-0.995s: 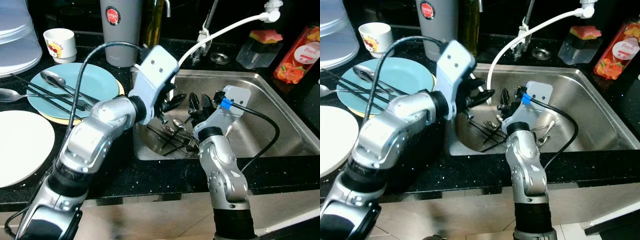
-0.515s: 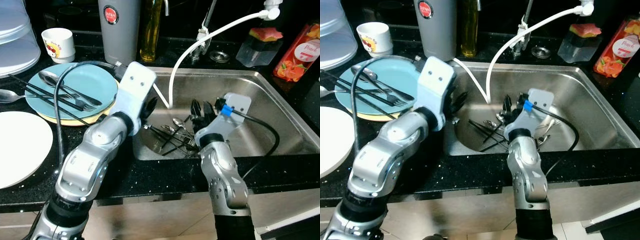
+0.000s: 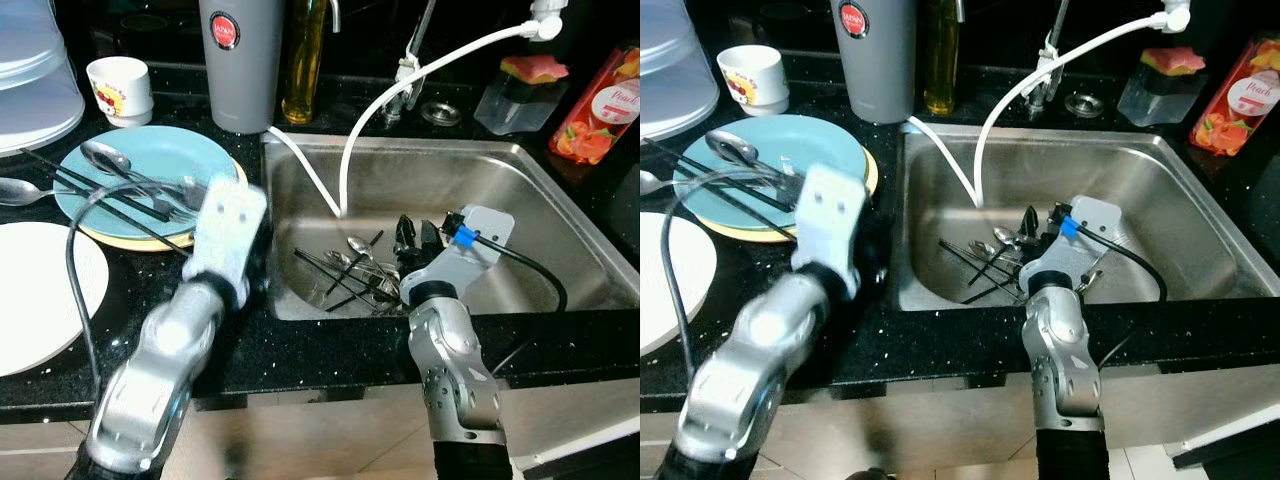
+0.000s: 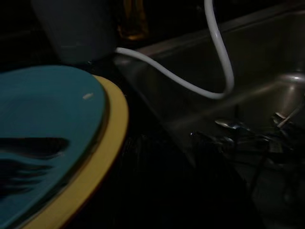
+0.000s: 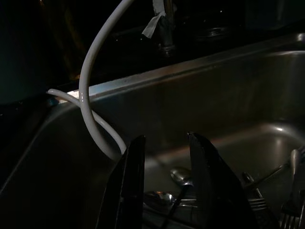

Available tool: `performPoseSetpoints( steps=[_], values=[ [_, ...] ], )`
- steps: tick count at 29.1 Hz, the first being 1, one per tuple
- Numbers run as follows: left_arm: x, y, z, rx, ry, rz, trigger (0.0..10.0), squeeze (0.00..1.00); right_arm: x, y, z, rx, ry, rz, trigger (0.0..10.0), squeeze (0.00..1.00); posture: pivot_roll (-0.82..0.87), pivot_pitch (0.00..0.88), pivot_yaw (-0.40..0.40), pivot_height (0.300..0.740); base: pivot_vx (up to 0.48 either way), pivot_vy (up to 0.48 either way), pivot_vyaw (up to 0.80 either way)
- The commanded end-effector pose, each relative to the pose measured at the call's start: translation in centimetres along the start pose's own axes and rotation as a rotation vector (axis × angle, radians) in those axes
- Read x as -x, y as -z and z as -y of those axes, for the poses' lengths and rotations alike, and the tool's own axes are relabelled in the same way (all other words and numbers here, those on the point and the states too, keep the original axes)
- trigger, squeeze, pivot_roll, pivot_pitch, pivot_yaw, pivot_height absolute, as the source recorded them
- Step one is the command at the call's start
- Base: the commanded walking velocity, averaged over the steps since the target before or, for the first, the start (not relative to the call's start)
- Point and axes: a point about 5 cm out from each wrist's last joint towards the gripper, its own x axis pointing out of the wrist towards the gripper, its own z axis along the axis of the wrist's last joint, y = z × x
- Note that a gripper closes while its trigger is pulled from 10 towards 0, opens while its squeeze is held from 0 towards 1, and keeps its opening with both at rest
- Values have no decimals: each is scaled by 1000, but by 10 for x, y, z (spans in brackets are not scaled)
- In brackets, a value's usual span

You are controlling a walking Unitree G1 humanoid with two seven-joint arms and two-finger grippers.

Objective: Kitchen organization

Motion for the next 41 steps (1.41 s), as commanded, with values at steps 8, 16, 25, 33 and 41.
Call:
performPoseSetpoints(
  steps=[8,16,25,33,41],
  values=[
    [2,0,0,-82,5,85,10000,0,6,22,20,-63,100,-95,10000,0,260,81,-95,740,0,0,0],
    [-8,2,-11,-87,14,121,10000,0,-3,16,20,-148,108,-82,10000,0,261,65,-94,740,0,0,0],
    [-12,22,-11,14,21,71,10000,0,-6,17,19,-177,102,-86,10000,0,260,35,-100,740,0,0,0],
    [-14,21,-2,21,46,129,10000,0,-4,20,19,-133,76,-86,10000,0,264,10,-111,740,0,0,0],
    [-22,-1,2,22,86,207,10000,0,-6,18,15,-122,55,-74,10000,0,262,5,-113,740,0,0,0]
  ],
)
